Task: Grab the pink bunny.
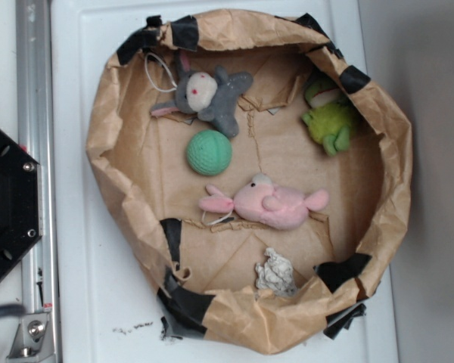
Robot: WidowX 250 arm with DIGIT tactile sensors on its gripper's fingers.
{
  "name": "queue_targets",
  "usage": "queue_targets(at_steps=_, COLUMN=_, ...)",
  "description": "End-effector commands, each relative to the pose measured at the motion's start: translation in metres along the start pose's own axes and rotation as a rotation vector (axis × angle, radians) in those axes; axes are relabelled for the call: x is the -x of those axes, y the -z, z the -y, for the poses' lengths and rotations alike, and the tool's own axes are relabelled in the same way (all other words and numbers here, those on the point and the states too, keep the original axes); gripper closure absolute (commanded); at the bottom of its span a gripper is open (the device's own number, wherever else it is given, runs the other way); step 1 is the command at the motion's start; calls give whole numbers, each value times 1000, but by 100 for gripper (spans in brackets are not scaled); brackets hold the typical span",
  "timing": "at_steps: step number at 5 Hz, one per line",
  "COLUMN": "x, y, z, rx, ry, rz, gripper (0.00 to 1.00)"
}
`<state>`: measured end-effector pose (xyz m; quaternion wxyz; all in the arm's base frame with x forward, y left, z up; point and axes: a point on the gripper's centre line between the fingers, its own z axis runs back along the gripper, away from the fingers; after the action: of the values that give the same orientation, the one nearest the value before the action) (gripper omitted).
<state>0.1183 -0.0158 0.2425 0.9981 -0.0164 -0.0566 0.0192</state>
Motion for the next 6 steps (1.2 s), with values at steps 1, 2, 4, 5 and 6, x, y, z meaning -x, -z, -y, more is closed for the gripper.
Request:
queue_targets(at_steps=1, x=0, y=0, z=0, rx=0, ry=0, rz=0, gripper=0)
queue_targets(at_steps=2, x=-44, y=48, z=16, rx=99, ry=34, rz=143, gripper=0)
queue_targets(at_steps=4, x=-128, y=129, z=17, rx=171, ry=119, rz=150, gripper=0)
queue_targets(at_steps=5, x=-145, y=164, z=3, rx=129, ry=140, rz=65, gripper=0)
queue_targets(at_steps=6, x=-149, y=185, z=3, rx=115, ry=220, rz=45, gripper=0)
